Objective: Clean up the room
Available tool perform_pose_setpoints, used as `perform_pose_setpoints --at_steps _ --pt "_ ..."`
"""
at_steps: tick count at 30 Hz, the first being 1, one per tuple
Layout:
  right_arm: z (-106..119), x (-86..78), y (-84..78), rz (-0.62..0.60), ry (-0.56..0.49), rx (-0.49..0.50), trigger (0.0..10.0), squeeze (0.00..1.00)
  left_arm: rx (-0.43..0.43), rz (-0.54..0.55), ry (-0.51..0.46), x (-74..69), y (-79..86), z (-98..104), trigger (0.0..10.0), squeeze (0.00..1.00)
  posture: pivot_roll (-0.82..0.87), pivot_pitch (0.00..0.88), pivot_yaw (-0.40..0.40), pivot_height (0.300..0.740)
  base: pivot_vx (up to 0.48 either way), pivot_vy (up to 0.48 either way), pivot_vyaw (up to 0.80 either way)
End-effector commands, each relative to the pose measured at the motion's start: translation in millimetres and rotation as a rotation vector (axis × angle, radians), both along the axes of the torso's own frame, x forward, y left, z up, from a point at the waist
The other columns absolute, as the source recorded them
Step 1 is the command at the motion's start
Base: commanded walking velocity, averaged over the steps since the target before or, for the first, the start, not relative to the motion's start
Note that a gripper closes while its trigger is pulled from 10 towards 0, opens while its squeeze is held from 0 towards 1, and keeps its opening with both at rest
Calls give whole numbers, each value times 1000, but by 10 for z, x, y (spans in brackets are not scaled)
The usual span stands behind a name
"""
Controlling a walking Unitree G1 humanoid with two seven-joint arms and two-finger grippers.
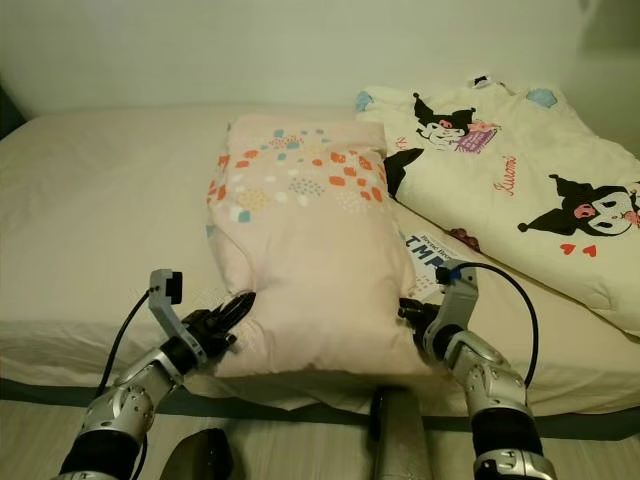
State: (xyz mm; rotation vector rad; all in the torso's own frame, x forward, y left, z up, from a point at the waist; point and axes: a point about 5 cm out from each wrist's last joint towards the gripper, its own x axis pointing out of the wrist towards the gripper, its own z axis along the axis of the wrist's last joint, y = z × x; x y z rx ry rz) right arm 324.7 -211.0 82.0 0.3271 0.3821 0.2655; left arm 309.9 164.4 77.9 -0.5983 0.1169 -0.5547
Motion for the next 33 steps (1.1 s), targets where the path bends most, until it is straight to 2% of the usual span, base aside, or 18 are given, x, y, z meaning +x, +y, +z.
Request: perform_pose_setpoints --at_steps 1,3,7,9,11,12,14,15,16,19,23,27,28,32,33 --pt "-75 -28 88 42 30 12 0 0 1 -43 22 -47 -14 -47 0 0 -146 177 33 551 0 0 0" --pt "-46 -20 95 55 17 14 0 0 -3 -54 15 -55 10 -29 0 0 -148 177 32 551 0 0 0" --pt "86 -30 194 150 -34 27 0 0 -20 -127 0 -169 111 45 0 0 -146 176 32 551 0 0 0" --pt "86 -30 194 150 -34 27 0 0 -20 -127 0 -169 111 45 0 0 -146 176 32 551 0 0 0" --pt "157 -139 294 258 -53 29 0 0 -33 -205 -4 -323 125 105 0 0 -140 176 27 551 0 0 0" --pt "157 -139 294 258 -53 29 0 0 -33 -205 -4 -323 125 105 0 0 -140 176 27 551 0 0 0" --pt "195 -278 371 354 -57 35 0 0 -49 -272 -1 -463 119 152 0 0 -140 178 30 551 0 0 0" --pt "195 -278 371 354 -57 35 0 0 -49 -272 -1 -463 119 152 0 0 -140 178 30 551 0 0 0" --pt "212 -355 409 405 -57 40 0 0 -50 -307 9 -539 122 158 0 0 -137 180 31 551 0 0 0" --pt "244 -427 463 458 -60 58 0 0 -42 -344 25 -614 127 149 0 0 -138 181 31 551 0 0 0" --pt "386 -643 673 650 -68 123 0 0 -35 -474 64 -831 117 215 0 0 -137 183 35 551 0 0 0" --pt "431 -706 714 698 -66 143 0 0 -43 -522 69 -902 97 279 0 0 -137 182 37 551 0 0 0" --pt "461 -787 743 766 -60 155 0 0 -69 -592 75 -995 46 373 0 0 -134 182 38 551 0 0 0" --pt "483 -869 769 829 -50 180 0 0 -92 -642 93 -1085 2 417 0 0 -134 182 38 551 0 0 0" --pt "495 -934 791 860 -37 196 0 0 -96 -661 116 -1153 -5 405 0 0 -131 182 40 551 0 0 0"
